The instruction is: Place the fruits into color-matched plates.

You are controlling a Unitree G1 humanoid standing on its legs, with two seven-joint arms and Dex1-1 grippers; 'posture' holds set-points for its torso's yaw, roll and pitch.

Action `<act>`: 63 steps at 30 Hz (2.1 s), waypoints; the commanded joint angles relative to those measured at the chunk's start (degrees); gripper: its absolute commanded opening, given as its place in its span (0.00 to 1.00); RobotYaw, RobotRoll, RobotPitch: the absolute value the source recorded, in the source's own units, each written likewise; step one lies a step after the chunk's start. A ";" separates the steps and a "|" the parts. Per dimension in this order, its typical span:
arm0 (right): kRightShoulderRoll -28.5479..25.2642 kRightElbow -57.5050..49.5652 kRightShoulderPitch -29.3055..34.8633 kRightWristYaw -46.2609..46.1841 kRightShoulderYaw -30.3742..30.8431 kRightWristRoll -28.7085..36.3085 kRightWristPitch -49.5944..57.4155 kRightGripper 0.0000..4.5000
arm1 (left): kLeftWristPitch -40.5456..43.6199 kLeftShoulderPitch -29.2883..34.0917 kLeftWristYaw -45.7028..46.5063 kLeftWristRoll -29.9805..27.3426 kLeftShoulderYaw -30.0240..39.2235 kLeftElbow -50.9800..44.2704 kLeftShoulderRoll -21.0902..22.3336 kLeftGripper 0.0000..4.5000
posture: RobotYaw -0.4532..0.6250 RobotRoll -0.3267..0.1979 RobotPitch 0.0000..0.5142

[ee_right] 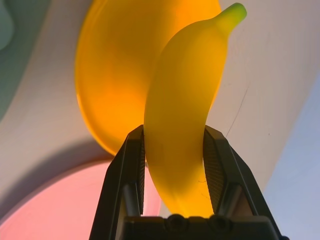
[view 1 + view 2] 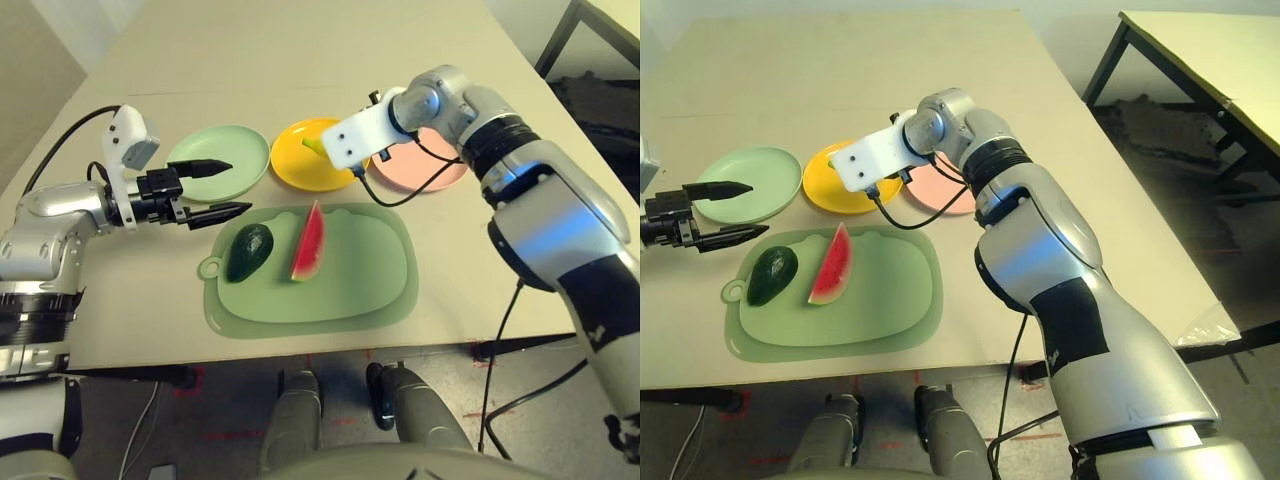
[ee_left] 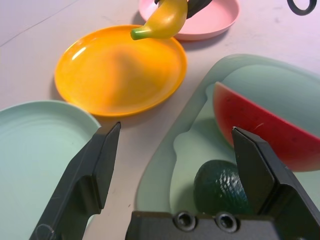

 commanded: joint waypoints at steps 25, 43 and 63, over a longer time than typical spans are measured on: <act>3.37 1.82 4.70 -5.10 -1.37 -4.28 4.81 0.37 | 4.70 3.32 6.03 1.50 2.94 -6.97 1.13 1.00 | 0.56 0.62 0.44; 3.34 1.95 5.34 -8.00 -2.04 -6.04 5.53 0.99 | 4.51 4.25 5.24 1.61 2.93 -7.02 1.26 1.00 | 0.56 0.62 0.44; -8.53 -4.02 0.58 12.31 -4.27 -2.17 -16.24 0.99 | -4.21 -1.53 -7.10 3.14 -1.21 3.31 -0.09 1.00 | 0.44 0.62 0.37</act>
